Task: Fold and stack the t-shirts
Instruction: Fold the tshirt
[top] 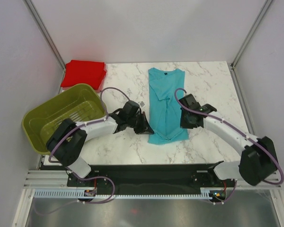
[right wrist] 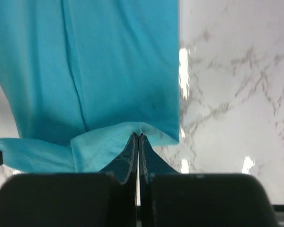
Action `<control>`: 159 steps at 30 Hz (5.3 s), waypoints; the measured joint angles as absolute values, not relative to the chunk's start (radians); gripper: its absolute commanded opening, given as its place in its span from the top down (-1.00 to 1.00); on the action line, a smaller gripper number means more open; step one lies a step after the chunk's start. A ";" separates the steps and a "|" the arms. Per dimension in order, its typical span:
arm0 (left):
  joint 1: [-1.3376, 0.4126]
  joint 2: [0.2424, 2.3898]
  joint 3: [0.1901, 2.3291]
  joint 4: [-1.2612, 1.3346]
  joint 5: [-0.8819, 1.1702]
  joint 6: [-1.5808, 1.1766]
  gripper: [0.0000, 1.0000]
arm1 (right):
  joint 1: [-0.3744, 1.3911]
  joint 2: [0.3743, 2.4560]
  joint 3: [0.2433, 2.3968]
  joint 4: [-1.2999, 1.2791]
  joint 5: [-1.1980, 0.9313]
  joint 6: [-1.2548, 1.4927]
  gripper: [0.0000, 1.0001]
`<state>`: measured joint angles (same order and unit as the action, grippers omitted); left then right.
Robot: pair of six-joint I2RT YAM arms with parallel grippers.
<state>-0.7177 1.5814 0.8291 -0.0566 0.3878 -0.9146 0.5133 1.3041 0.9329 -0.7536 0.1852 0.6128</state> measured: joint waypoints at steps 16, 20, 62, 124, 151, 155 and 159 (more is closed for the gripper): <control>-0.500 1.943 1.360 -0.152 0.478 -0.784 0.95 | 0.274 1.788 1.487 -0.668 0.105 0.436 1.00; -0.464 2.039 1.470 -0.170 0.500 -0.781 0.95 | 0.222 1.881 1.564 -0.665 0.061 0.421 1.00; -0.345 2.268 1.731 -0.216 0.551 -0.785 0.02 | 0.034 2.175 1.882 -0.650 -0.213 0.435 0.16; -0.626 1.813 1.021 -0.141 0.447 -0.678 0.17 | 0.025 1.263 0.516 -0.263 -0.312 0.516 0.39; -0.699 1.754 0.971 -0.102 0.337 -0.777 0.09 | 0.025 1.216 0.503 -0.386 -0.253 0.712 0.13; -0.704 1.817 0.972 -0.096 0.337 -0.801 0.34 | 0.025 1.222 0.498 -0.363 -0.252 0.722 0.27; -0.707 1.830 0.973 -0.088 0.327 -0.820 0.91 | 0.026 1.227 0.489 -0.346 -0.233 0.720 0.62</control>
